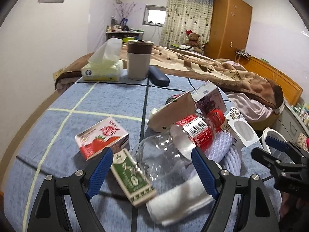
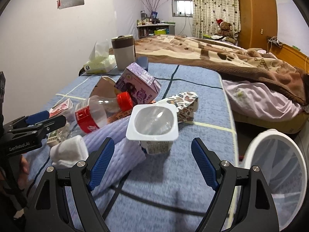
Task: Collect trash
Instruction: 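Grasp the white yogurt cup with the right tool while the left tool approaches the clear bottle, then grasp the clear Coca-Cola bottle with the left tool while the right tool lifts the yogurt cup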
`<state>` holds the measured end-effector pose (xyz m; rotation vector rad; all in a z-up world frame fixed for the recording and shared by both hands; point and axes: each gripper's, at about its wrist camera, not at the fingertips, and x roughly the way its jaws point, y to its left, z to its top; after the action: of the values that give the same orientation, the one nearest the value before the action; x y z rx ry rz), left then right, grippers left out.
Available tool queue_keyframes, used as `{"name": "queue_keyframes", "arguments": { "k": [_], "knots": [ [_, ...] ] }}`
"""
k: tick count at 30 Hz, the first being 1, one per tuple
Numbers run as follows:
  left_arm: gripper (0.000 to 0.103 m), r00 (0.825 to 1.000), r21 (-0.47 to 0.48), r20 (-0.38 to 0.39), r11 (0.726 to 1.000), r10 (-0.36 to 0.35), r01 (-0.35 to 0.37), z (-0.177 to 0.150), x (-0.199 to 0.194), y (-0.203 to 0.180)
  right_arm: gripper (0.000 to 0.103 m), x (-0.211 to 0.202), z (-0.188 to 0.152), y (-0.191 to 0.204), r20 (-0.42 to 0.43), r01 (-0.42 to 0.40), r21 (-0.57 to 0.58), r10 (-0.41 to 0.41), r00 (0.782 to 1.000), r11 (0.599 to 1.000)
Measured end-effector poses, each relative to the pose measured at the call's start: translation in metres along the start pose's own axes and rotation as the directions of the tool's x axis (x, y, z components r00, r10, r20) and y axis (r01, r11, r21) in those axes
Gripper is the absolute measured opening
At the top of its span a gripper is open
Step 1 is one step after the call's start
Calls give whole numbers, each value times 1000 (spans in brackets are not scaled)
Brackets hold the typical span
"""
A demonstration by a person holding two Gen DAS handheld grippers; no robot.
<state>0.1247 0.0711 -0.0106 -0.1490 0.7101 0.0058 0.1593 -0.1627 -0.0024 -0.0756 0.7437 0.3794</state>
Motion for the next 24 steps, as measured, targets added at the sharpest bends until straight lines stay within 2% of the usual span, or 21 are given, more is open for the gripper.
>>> {"name": "queue_keyframes", "arguments": {
  "k": [5, 6, 7, 8, 16, 19, 22, 24],
  "knots": [
    [83, 999, 29, -18, 998, -51, 52, 8, 13, 1, 82, 10, 5, 0, -6, 22, 5, -22, 1000, 1000],
    [83, 998, 39, -19, 997, -62, 63, 9, 14, 0, 79, 10, 5, -1, -4, 24, 12, -24, 1000, 1000],
    [83, 997, 52, -25, 996, -74, 75, 10, 16, -2, 68, 9, 5, -2, -4, 27, 15, -27, 1000, 1000],
    [83, 995, 68, -33, 993, -89, 92, 11, 19, -3, 65, 10, 6, -2, -7, 34, 17, -34, 999, 999],
    [83, 989, 219, -70, 965, -130, 142, 17, 36, -22, 65, 2, 6, -8, 5, 34, 49, -35, 999, 998],
    [83, 985, 297, -86, 940, -149, 168, 22, 41, -31, 65, -1, 6, -12, 6, 33, 62, -33, 999, 998],
    [83, 982, 394, -115, 901, -148, 182, 23, 45, -41, 65, -4, 5, -13, 6, 35, 73, -36, 999, 997],
    [83, 982, 425, -123, 886, -146, 185, 23, 48, -45, 65, -6, 4, -13, 8, 35, 79, -36, 999, 996]
  ]
}}
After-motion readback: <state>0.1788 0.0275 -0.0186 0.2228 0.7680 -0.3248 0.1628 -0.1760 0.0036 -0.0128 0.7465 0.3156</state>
